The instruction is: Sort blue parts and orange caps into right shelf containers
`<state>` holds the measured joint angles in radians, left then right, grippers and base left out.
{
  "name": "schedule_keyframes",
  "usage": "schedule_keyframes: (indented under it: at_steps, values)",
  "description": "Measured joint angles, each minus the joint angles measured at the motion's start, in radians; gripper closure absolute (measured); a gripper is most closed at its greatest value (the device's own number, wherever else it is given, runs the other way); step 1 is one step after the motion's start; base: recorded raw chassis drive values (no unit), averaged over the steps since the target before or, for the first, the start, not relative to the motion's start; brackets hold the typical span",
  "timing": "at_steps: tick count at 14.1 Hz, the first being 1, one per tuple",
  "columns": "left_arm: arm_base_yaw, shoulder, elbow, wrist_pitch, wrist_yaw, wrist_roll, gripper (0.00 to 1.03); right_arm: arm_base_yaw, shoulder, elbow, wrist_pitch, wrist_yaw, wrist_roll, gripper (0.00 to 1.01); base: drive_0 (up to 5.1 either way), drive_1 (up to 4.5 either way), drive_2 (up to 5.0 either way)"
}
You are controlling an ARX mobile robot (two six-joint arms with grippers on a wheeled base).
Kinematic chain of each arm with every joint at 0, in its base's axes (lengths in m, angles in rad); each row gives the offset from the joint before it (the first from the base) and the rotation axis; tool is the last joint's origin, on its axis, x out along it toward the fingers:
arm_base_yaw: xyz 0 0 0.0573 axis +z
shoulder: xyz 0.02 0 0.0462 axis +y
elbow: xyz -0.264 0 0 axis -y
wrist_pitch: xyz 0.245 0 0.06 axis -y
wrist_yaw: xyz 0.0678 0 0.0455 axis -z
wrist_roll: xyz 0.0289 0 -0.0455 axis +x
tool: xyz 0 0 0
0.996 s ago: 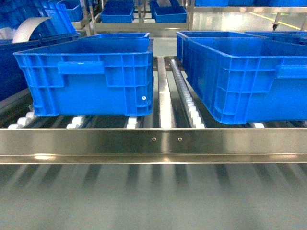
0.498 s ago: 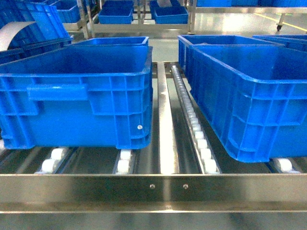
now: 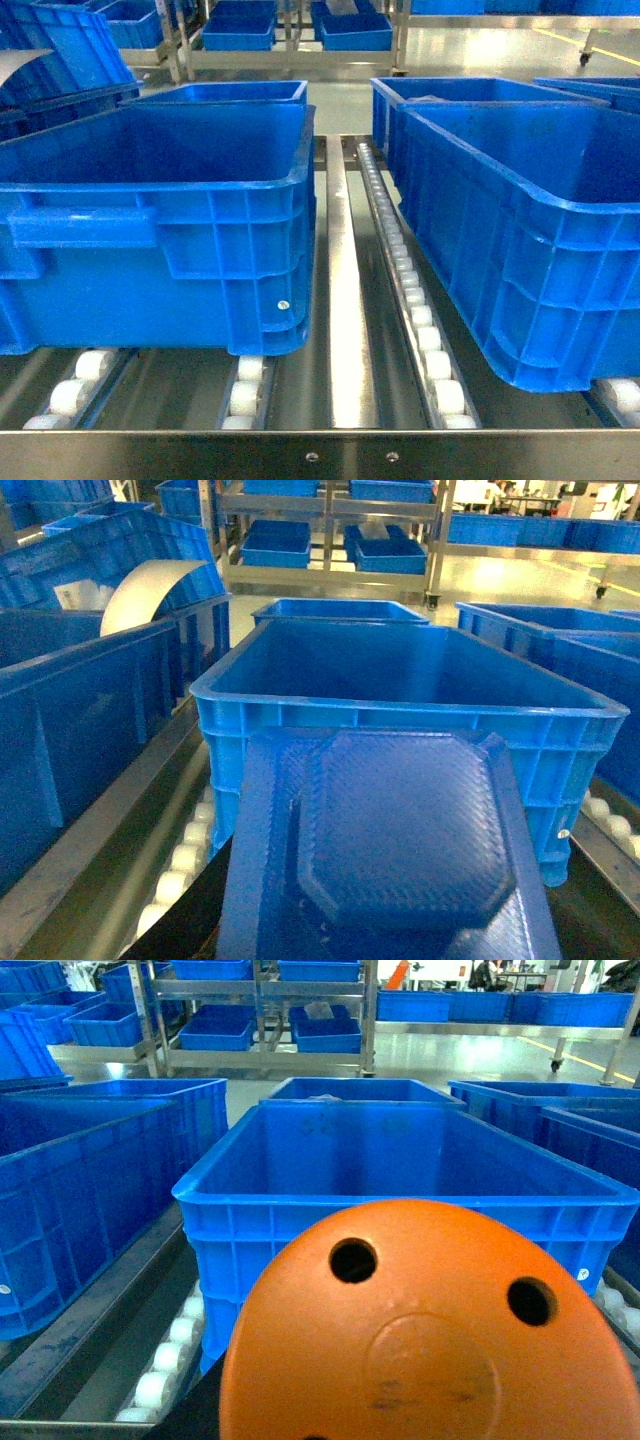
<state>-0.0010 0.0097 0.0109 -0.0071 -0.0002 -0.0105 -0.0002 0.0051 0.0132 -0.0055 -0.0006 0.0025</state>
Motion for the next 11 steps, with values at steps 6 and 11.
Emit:
schedule_keyframes:
  at_steps: [6, 11]
  values:
    - [0.0, 0.0, 0.0, 0.0, 0.0, 0.0, 0.61, 0.0, 0.0, 0.0, 0.0, 0.0, 0.0, 0.57, -0.1, 2.1, -2.2]
    - [0.0, 0.0, 0.0, 0.0, 0.0, 0.0, 0.61, 0.0, 0.0, 0.0, -0.001, 0.0, 0.0, 0.57, 0.0, 0.0, 0.0]
